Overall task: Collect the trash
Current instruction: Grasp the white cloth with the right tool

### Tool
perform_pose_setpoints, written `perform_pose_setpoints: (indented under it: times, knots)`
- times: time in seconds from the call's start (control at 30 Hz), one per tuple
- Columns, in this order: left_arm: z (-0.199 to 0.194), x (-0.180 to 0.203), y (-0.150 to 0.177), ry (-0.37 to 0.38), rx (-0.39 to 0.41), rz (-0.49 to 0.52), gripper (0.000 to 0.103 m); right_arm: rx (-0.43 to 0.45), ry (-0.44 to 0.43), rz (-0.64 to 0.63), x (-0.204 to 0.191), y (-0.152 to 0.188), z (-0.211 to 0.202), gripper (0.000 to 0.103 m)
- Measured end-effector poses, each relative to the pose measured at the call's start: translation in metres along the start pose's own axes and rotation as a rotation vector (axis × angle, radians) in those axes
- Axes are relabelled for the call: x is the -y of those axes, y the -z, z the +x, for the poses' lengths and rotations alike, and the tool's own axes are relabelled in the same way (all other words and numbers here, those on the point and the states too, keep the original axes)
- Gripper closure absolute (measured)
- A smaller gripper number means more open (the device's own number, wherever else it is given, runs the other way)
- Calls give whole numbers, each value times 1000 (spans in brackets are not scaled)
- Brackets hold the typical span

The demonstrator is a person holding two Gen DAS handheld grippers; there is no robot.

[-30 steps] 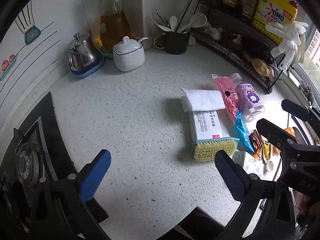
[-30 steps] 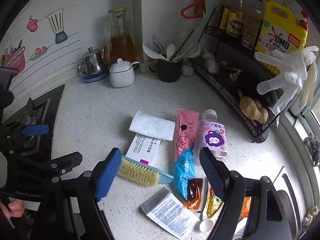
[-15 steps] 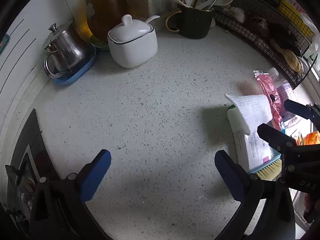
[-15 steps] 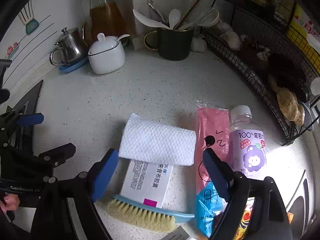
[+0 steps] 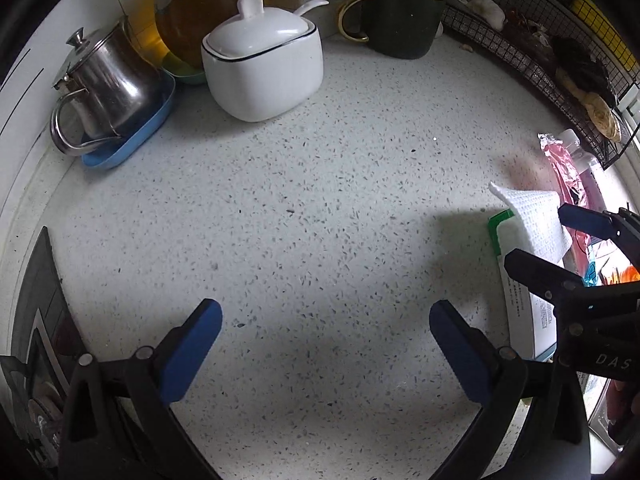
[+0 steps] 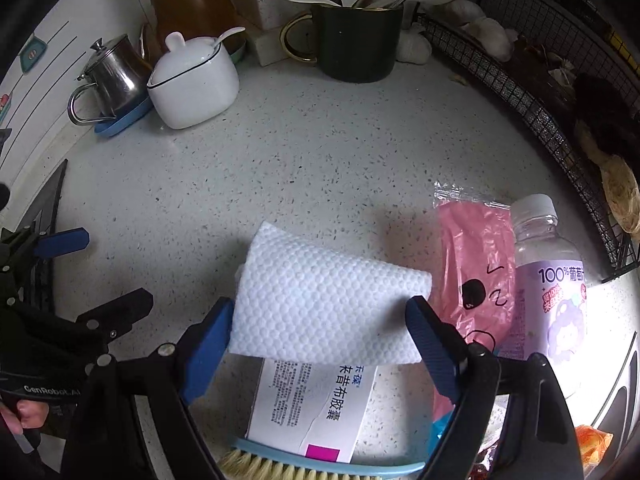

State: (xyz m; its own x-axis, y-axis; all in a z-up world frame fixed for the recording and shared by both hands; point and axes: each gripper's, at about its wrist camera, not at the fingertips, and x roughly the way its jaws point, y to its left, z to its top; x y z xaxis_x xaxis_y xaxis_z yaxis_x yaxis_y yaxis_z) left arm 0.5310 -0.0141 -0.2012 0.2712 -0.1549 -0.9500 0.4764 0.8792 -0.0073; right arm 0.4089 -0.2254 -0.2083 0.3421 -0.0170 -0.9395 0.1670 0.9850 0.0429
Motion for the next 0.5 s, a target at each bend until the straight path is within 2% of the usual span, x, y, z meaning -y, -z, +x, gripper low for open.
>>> perform_pose_setpoints:
  times: [0.13, 0.33, 0.4, 0.43, 0.5]
  knots:
    - [-2, 0, 0, 12, 9, 7, 0, 8, -18, 13, -2, -2, -2, 23]
    - [-8, 5, 0, 10, 18, 24, 0, 27, -14, 22, -2, 0, -7, 44]
    - [-9, 5, 1, 9, 19, 27, 0, 30, 4, 11, -2, 1, -8, 61]
    - [-10, 5, 1, 11, 20, 28, 0, 29, 5, 7, -1, 3, -9, 65]
    - [-12, 5, 4, 16, 22, 31, 0, 20, -2, 0, -1, 3, -9, 85]
